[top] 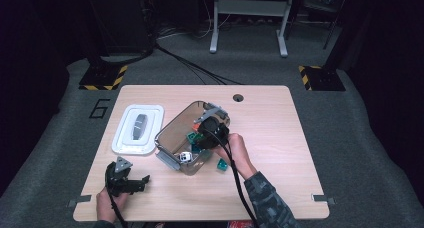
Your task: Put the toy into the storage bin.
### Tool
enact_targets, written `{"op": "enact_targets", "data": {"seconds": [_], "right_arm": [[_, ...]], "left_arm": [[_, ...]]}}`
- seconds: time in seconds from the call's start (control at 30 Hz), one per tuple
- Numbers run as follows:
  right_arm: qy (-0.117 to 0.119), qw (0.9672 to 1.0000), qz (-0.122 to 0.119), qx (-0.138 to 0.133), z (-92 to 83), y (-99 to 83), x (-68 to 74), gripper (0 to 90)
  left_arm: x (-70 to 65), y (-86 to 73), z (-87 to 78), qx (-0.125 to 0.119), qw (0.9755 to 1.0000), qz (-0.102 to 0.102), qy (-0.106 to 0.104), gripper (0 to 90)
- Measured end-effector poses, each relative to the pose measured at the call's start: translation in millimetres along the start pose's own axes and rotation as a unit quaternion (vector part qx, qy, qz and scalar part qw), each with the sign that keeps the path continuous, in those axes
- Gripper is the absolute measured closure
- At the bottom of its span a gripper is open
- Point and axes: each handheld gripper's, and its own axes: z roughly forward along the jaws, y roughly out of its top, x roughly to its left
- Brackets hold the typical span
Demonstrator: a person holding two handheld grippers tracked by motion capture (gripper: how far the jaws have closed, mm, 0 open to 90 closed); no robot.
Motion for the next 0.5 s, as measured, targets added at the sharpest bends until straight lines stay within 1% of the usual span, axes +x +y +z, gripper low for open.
{"op": "enact_targets", "data": {"seconds": [0.23, 0.3, 0.37, 0.4, 0.47, 0.5], "right_arm": [[0.007, 1.0, 0.003, -0.001, 2.3, -4.2, 1.0, 57.3], [0.005, 1.0, 0.003, 0.0, 2.7, -5.0, 1.4, 50.5], [0.002, 0.9999, 0.011, -0.002, 1.1, -6.6, 1.6, 46.1], [-0.002, 0.9999, 0.008, -0.006, -0.6, -7.5, 0.3, 43.1], [-0.004, 0.9997, 0.017, -0.016, -5.5, -9.7, -1.3, 38.8], [-0.005, 0.9996, 0.014, -0.022, -9.0, -11.4, -4.3, 35.0]], "left_arm": [[0.0, -0.1, 0.1, -0.001, 1.0, 0.0, 0.0, 3.3], [-0.1, 0.1, -0.1, 0.0, 1.0, -0.001, 0.0, 3.3], [-0.1, 0.0, -0.1, 0.0, 1.0, 0.0, 0.0, 3.3], [-0.2, 0.0, -0.1, 0.0, 1.0, -0.001, 0.0, 3.3], [-0.2, 0.0, -0.1, 0.0, 1.0, -0.001, 0.0, 3.3], [-0.1, 0.0, -0.1, 0.0, 1.0, 0.0, 0.0, 3.3]]}}
